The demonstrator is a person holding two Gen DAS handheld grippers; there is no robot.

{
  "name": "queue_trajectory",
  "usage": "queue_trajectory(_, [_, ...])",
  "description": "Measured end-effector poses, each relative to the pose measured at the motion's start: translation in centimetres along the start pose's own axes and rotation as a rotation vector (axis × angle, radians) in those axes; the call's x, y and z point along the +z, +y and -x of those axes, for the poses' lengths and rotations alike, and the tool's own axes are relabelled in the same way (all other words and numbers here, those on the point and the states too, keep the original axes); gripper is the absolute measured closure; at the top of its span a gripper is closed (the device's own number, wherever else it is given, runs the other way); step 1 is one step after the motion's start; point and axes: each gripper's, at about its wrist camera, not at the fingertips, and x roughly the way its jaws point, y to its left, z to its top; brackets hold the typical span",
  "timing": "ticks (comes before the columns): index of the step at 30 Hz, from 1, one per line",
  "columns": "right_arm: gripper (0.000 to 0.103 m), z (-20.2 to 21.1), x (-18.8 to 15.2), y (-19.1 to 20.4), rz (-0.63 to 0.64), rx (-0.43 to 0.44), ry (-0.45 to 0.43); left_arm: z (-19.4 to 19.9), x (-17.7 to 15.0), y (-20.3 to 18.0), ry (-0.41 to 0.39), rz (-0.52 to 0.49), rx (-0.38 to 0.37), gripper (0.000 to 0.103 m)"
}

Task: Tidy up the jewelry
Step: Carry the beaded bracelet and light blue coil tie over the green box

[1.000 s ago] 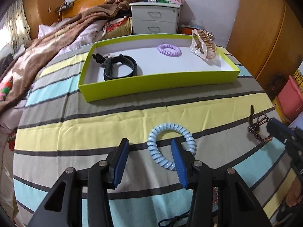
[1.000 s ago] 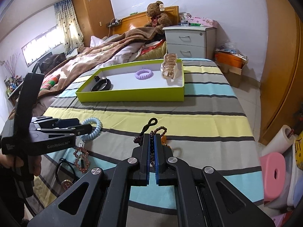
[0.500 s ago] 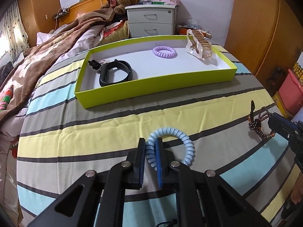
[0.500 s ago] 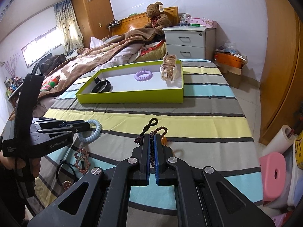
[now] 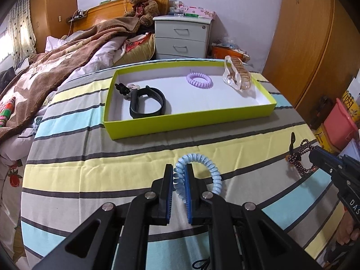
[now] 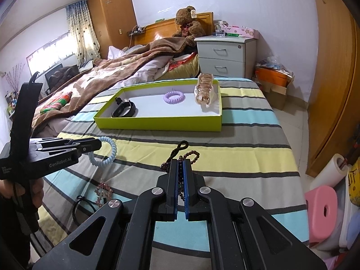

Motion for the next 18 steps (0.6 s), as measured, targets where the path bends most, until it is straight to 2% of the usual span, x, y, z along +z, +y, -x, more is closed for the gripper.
queue_trajectory(8, [0.1, 0.2, 1.7, 1.0, 0.014, 0.006, -0.019, 1.7, 0.7, 1.4, -0.041, 0.031, -0.003, 0.093])
queue_trajectory(18, [0.1, -0.7, 5.1, 2.4, 0.029, 0.021, -0.038, 2.8, 3.8, 3.7, -0.086, 0.075, -0.004, 0.093])
